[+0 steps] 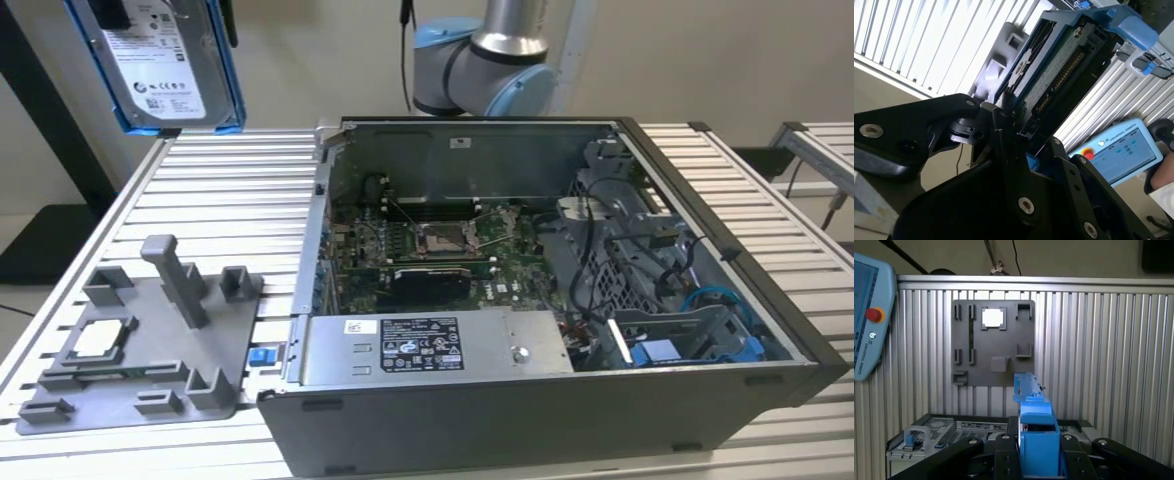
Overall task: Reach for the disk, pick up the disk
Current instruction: 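Pick up the disk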
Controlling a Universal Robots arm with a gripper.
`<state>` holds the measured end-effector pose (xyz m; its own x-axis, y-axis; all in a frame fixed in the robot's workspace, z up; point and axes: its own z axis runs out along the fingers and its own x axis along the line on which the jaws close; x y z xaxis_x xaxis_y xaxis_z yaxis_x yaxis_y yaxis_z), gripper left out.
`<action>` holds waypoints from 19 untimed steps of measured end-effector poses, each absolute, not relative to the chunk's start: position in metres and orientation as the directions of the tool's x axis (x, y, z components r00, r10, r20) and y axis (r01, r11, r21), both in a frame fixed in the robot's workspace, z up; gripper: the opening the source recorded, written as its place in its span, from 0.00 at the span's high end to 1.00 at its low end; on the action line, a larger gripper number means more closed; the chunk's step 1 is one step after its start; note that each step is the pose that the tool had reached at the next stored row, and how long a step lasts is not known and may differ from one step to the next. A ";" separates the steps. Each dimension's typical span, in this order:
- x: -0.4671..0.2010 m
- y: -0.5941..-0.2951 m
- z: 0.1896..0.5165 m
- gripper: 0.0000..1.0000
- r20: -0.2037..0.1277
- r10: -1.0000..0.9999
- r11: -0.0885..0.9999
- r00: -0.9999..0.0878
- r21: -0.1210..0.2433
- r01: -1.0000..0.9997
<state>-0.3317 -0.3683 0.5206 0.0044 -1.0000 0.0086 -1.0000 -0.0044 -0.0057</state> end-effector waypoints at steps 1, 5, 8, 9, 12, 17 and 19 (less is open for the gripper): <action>-0.329 -0.368 0.521 1.00 0.009 -1.000 -0.004 0.004 -0.006 -1.000; -0.320 -0.368 0.521 1.00 0.009 -1.000 -0.004 0.004 -0.006 -1.000; -0.312 -0.368 0.521 1.00 0.009 -1.000 -0.004 0.004 -0.006 -1.000; -0.310 -0.368 0.521 1.00 0.009 -1.000 -0.004 0.004 -0.006 -1.000; -0.302 -0.368 0.521 1.00 0.009 -1.000 -0.004 0.004 -0.006 -1.000; -0.287 -0.368 0.521 1.00 0.009 -1.000 -0.004 0.004 -0.006 -1.000; -0.282 -0.368 0.521 1.00 0.009 -1.000 -0.004 0.004 -0.006 -1.000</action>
<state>-0.2820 -0.3683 0.5206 0.0044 -1.0000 0.0086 -1.0000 -0.0044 -0.0057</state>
